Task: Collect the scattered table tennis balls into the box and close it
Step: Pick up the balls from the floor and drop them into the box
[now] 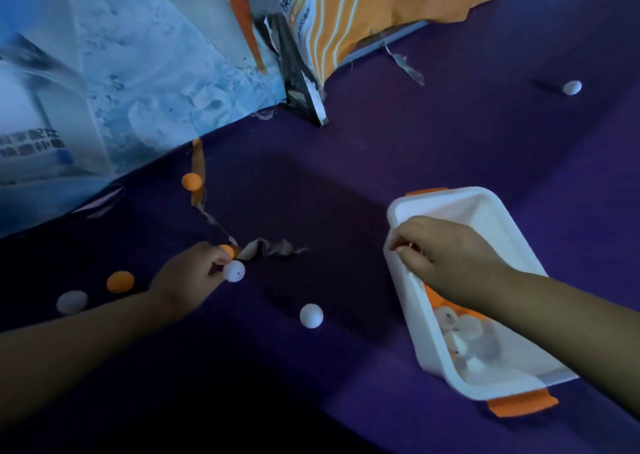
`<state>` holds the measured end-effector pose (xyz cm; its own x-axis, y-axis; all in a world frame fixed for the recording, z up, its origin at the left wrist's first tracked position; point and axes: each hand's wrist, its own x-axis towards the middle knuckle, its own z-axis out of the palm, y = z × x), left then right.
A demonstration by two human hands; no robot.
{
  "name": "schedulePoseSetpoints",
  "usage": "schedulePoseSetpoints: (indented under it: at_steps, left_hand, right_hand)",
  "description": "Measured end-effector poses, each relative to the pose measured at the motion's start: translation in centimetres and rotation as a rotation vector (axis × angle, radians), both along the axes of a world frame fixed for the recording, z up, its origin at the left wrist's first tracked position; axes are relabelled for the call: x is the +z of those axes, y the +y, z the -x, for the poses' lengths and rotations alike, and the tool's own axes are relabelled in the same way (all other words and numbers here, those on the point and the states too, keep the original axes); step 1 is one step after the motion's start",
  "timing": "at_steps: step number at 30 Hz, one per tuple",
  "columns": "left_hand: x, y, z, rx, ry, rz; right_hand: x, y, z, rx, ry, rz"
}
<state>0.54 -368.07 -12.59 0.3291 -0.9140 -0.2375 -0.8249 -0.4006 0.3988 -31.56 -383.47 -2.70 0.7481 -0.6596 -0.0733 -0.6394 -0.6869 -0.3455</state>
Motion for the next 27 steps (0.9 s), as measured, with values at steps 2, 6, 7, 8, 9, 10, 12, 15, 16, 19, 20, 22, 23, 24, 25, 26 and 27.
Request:
schedulePoseSetpoints:
  at_steps: [2,6,7,8,9,10,12,15,16,19,20,22,23,24,25,26,27]
  left_hand:
    - [-1.4,0.4,-1.0,-0.07,-0.032,0.034]
    - [-3.6,1.3,-2.1,-0.233,-0.047,0.141]
    - [-4.2,1.6,-2.2,-0.255,-0.048,0.156]
    - [-4.8,1.7,-2.3,-0.26,-0.044,0.167]
    - [-5.3,1.9,-2.4,-0.248,-0.023,0.181]
    - [-5.7,1.9,-2.5,-0.226,0.009,0.193]
    - [-6.5,2.0,-2.8,-0.211,0.035,0.25]
    - [-7.4,2.3,-3.1,-0.225,0.012,0.376]
    - [-7.5,2.6,-3.2,-0.228,0.014,0.401]
    - [-7.4,3.8,-3.3,-0.157,0.143,0.362]
    - [-7.1,4.3,-3.4,-0.112,0.203,0.338]
    - [-6.3,5.4,-3.7,-0.044,0.256,0.331]
    - [-6.0,5.8,-3.9,-0.006,0.258,0.346]
    - [-5.8,6.2,-4.1,0.038,0.249,0.359]
    - [-5.6,6.5,-4.4,0.092,0.231,0.367]
    - [-5.4,6.7,-4.8,0.148,0.218,0.369]
    - [-5.2,6.9,-5.4,0.198,0.208,0.366]
  right_hand:
    - [-0.6,0.4,-3.7,0.079,0.122,0.009]
    - [-4.4,2.1,-9.0,0.086,0.224,-0.149]
    - [-5.5,2.7,-10.0,0.051,0.258,-0.223]
    - [-6.5,3.2,-10.8,0.012,0.327,-0.288]
    - [-7.6,3.7,-11.4,-0.02,0.396,-0.336]
    - [-8.5,4.4,-11.8,-0.044,0.432,-0.365]
    - [-10.2,5.7,-12.2,-0.079,0.444,-0.38]
    - [-11.8,7.3,-12.6,-0.137,0.425,-0.403]
    - [-12.2,7.6,-12.8,-0.149,0.415,-0.411]
    - [-12.9,8.7,-14.1,-0.133,0.387,-0.451]
    - [-13.0,9.0,-14.6,-0.127,0.379,-0.471]
    - [-12.9,9.4,-16.0,-0.135,0.361,-0.486]
    - [-12.7,9.3,-17.0,-0.147,0.356,-0.469]
    - [-12.4,9.2,-18.2,-0.15,0.353,-0.438]
    - [-12.1,9.0,-19.7,-0.146,0.351,-0.399]
    - [-11.9,8.9,-21.4,-0.138,0.339,-0.363]
    - [-11.7,8.7,-23.4,-0.137,0.306,-0.332]
